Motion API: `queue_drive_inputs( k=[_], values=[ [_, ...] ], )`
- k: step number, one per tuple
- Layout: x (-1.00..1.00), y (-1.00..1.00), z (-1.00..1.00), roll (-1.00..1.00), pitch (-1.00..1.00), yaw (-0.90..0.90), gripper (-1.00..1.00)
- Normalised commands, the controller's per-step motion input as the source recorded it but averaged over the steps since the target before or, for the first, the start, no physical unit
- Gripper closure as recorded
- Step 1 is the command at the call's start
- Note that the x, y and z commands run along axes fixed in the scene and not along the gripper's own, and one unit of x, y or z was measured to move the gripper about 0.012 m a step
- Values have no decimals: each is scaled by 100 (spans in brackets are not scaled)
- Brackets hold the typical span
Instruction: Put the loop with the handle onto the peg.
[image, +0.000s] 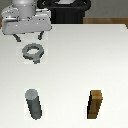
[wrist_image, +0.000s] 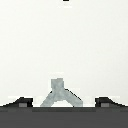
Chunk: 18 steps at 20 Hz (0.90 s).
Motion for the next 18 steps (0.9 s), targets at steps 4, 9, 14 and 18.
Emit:
queue_drive_inputs(
  k=[4,9,14,18],
  values=[
    [0,25,-75,0,0,0,-100],
    [0,0,-100,0,0,0,-100],
    [0,0,-60,0,0,0,100],
    [0,0,0,0,0,0,100]
  ],
)
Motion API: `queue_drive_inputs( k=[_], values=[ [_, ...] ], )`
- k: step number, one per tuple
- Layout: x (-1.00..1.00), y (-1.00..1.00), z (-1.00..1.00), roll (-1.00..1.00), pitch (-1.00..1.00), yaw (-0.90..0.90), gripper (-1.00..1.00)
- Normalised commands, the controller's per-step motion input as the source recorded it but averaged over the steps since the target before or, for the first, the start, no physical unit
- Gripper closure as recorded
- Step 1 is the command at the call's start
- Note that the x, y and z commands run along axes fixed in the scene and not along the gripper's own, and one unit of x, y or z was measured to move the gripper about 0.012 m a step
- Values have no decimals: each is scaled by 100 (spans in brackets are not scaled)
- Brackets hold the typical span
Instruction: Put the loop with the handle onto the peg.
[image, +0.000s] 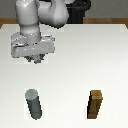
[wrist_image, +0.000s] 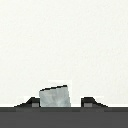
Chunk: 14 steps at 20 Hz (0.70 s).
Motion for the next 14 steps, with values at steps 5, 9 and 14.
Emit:
queue_drive_inputs(
  k=[5,9,14],
  values=[
    [0,0,20,0,0,0,100],
    [0,0,75,0,0,0,100],
    [0,0,100,0,0,0,100]
  ],
)
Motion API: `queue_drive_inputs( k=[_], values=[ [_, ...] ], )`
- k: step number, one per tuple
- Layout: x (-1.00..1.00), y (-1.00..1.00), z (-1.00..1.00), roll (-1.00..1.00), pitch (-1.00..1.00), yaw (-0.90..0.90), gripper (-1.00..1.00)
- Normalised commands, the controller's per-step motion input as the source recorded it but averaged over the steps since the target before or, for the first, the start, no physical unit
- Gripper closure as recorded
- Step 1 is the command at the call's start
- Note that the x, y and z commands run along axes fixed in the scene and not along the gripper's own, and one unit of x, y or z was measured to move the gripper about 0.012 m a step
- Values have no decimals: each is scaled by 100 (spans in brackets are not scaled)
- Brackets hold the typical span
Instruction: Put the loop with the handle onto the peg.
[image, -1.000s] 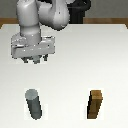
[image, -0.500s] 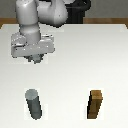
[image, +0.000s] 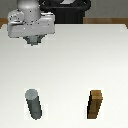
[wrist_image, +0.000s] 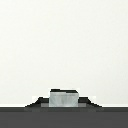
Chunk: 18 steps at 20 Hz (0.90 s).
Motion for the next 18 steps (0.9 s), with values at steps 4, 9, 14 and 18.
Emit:
queue_drive_inputs(
  k=[4,9,14,18],
  values=[
    [0,0,50,0,0,0,100],
    [0,0,0,0,0,-49,100],
    [0,0,0,0,0,-55,100],
    [0,0,0,0,0,-69,100]
  ],
)
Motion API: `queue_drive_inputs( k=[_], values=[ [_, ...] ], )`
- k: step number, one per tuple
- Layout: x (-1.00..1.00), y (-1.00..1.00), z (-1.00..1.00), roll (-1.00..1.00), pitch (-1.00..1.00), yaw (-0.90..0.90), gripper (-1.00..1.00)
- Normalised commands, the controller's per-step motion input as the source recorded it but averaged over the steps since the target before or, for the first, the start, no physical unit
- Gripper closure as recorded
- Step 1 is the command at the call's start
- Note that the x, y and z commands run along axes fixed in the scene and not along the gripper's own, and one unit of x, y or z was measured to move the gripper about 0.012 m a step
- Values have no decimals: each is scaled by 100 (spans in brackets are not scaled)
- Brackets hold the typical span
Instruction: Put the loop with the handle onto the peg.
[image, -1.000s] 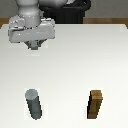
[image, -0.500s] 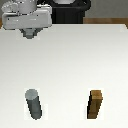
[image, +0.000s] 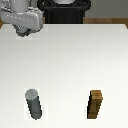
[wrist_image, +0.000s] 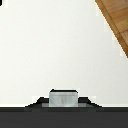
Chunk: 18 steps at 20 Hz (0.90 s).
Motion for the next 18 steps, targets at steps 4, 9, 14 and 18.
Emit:
queue_drive_inputs(
  k=[4,9,14,18],
  values=[
    [0,0,0,0,0,-100,100],
    [0,0,0,0,0,-100,100],
    [0,0,0,0,0,-100,100],
    [0,0,0,0,0,-100,100]
  ],
)
